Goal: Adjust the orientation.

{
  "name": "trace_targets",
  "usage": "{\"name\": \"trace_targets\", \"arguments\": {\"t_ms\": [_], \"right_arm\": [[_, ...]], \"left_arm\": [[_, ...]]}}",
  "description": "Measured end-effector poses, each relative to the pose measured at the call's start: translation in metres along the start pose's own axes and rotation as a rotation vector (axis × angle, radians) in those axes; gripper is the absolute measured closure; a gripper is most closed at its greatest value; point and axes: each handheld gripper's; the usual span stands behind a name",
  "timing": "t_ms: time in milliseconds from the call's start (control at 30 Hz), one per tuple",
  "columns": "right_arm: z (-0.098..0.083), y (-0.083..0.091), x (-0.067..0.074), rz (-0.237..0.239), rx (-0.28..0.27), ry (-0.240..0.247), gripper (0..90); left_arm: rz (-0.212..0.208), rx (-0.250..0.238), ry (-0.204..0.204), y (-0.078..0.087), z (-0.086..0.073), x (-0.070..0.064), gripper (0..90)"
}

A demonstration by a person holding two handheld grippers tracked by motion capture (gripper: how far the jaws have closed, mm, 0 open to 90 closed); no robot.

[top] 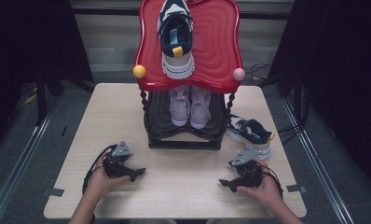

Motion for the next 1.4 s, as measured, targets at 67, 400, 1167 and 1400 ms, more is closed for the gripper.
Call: {"name": "trace_targets", "arguments": {"t_ms": [67, 400, 1167, 1400], "right_arm": [[0.005, 0.007, -0.004, 0.024, 0.023, 0.013, 19.8], [0.029, 0.037, -0.027, 0.082, 0.113, 0.078, 24.4], [0.068, 0.076, -0.074, -0.024, 0.182, 0.140, 32.1], [0.066, 0.066, -0.089, -0.074, 0.266, 0.146, 33.7]], "left_arm": [[-0.001, 0.004, -0.008, 0.000, 0.000, 0.000, 3.2], [-0.008, 0.009, -0.003, 0.000, 0.000, -0.001, 1.9], [-0.012, 0.008, -0.004, -0.001, 0.000, -0.001, 0.9], [-0.012, 0.008, -0.004, -0.001, 0.000, -0.001, 0.9]]}}
Point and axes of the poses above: each handheld gripper's, and its own axes: y roughly backward along the jaws, z roughly out of its top, x roughly to its left, and after that the axes turned 4 degrees about z, right-handed
